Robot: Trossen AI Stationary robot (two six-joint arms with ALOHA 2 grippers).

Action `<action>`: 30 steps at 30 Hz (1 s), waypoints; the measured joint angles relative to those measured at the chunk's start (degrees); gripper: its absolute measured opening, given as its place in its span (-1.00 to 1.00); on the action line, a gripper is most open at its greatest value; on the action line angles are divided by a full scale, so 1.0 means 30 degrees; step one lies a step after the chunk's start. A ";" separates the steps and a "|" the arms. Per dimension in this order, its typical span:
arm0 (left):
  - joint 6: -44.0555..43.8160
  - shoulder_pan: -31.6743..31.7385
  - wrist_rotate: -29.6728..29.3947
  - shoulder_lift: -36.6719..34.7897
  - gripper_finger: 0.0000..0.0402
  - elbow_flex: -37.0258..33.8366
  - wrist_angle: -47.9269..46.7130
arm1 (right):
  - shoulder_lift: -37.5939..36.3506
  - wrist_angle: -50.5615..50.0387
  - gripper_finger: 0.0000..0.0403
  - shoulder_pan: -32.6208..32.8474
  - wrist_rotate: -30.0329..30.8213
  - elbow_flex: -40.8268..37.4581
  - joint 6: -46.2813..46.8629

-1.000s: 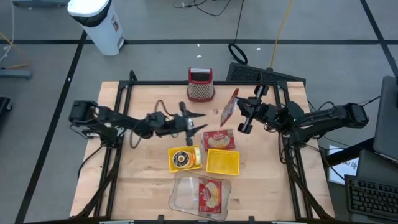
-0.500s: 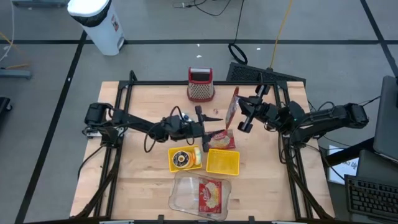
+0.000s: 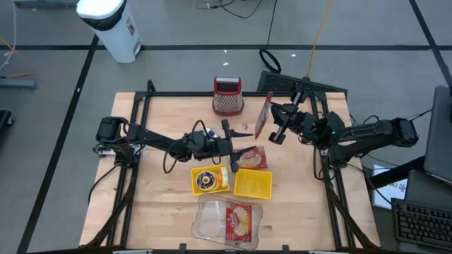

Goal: Pick & Place Food Item
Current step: Put the top red popcorn bag into the transparent bin

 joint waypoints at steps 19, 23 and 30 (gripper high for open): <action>-0.0522 0.0813 -0.4172 -0.0007 -0.05 0.0430 -0.0896 | 0.2218 0.2840 -1.00 0.0243 0.0010 0.0000 0.0422; -0.0454 0.0801 -0.5096 -0.0007 -0.05 0.0430 -0.0937 | 0.2218 0.2860 -1.00 0.0743 0.0032 0.0000 -0.0264; -0.0427 0.0809 -0.5118 -0.0007 -0.05 0.0430 -0.0973 | 0.1908 0.2821 -1.00 0.1435 0.0039 0.0000 -0.0553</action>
